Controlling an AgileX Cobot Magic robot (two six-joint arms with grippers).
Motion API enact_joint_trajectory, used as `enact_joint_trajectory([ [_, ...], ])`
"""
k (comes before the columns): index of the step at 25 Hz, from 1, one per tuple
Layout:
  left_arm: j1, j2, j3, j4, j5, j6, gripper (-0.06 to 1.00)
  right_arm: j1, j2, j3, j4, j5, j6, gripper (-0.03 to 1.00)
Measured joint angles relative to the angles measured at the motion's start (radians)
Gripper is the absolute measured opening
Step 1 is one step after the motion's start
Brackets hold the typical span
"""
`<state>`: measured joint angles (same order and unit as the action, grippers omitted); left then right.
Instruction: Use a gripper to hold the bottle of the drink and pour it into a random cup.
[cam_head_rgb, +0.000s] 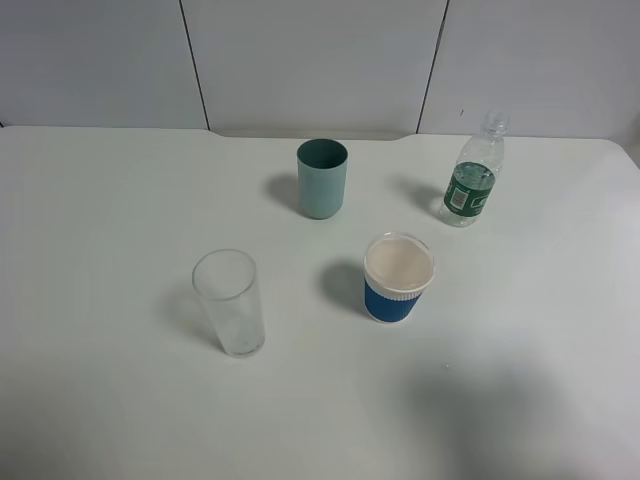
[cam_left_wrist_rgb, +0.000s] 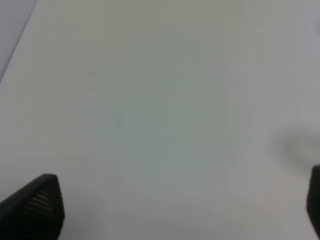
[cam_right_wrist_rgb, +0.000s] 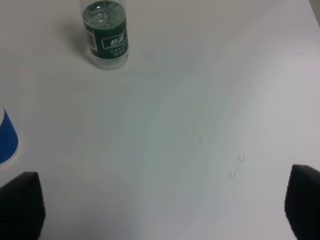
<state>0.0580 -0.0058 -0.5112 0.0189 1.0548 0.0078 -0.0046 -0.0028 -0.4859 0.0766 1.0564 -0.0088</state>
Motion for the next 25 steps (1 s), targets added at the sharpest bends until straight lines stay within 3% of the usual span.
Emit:
enact_joint_trajectory([
  [25,0.000,0.000,0.000,0.000,0.000,0.000,0.98,-0.039,0.000,0.000,0.000,0.000,0.000,0.95],
])
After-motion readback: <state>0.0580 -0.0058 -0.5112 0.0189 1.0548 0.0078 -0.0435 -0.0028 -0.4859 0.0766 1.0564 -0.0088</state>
